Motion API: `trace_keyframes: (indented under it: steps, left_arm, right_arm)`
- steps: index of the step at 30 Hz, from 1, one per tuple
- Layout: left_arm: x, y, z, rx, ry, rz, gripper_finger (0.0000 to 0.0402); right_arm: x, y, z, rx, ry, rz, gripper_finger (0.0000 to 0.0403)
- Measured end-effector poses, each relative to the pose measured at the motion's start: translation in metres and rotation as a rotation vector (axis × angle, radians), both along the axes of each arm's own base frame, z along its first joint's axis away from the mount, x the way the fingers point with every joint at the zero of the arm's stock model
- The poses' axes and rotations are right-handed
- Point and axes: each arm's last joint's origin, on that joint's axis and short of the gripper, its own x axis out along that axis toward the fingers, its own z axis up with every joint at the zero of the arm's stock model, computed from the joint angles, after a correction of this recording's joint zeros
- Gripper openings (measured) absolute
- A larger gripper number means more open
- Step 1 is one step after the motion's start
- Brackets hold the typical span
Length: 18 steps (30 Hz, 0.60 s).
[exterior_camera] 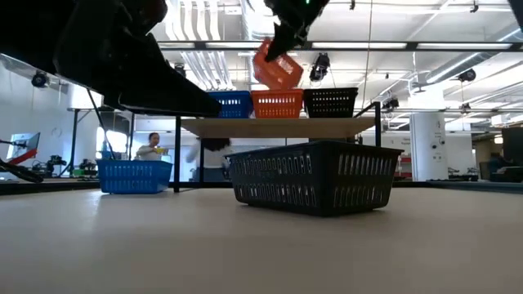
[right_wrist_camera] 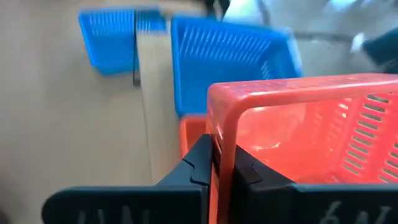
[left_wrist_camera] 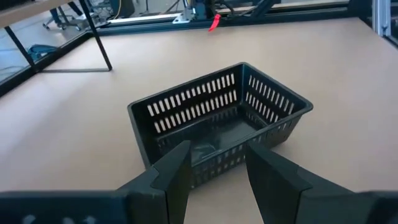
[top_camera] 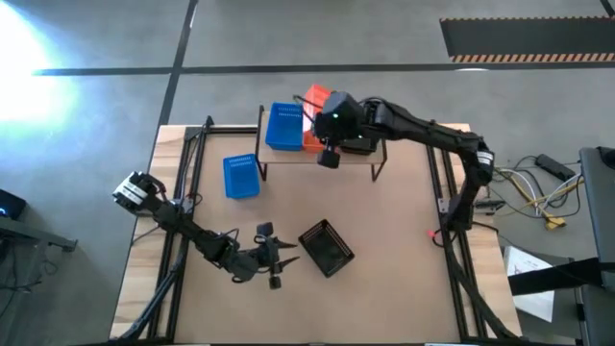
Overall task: Stack baskets on shelf by color
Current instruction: Stack the orange basket on top of the orange basket on the shelf
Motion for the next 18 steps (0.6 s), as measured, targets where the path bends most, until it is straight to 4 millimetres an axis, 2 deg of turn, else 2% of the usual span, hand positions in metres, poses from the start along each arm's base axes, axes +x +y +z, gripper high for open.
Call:
trace_keyframes:
  steps: [3,12,18]
  left_arm:
    - [0.0,0.0,0.0,0.028,0.006,-0.009,0.0136]
    - [0.0,0.0,0.0,0.069,0.016,-0.022,0.0136]
    - [0.0,-0.002,0.0,0.058,0.016,-0.036,0.0136]
  right_arm:
    - [0.003,-0.002,-0.01,0.018,0.08,0.009,0.0009]
    - [0.005,-0.006,-0.02,-0.005,0.147,-0.051,0.0014]
    - [0.003,-0.004,-0.02,0.01,0.156,-0.059,0.0078]
